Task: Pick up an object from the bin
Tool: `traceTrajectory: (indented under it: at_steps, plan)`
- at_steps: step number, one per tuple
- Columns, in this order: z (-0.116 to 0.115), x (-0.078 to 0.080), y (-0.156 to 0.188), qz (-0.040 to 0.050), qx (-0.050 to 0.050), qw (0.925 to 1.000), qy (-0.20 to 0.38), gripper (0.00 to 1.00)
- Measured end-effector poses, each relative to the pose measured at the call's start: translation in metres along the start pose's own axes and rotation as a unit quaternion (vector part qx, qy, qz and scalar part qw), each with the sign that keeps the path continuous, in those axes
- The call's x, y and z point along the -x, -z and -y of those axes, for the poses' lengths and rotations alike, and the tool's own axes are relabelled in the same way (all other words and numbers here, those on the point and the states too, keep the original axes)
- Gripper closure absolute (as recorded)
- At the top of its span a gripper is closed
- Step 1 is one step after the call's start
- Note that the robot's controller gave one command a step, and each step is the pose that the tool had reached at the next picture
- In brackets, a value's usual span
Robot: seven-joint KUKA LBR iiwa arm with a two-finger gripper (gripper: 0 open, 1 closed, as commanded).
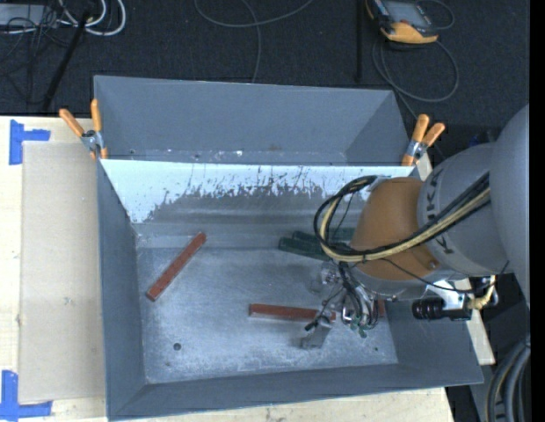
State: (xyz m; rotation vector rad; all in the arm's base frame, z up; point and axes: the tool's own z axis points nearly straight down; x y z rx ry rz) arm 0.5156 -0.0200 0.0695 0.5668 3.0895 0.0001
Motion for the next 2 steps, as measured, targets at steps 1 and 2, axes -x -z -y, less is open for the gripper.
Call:
traceTrajectory:
  at_steps: [1,2]
  plan:
    - [0.000,0.000,0.000,-0.0005,-0.001,1.0000,0.002,1.00]
    - [0.028,-0.024,0.170,0.0031,0.001,0.9977,0.068,1.00]
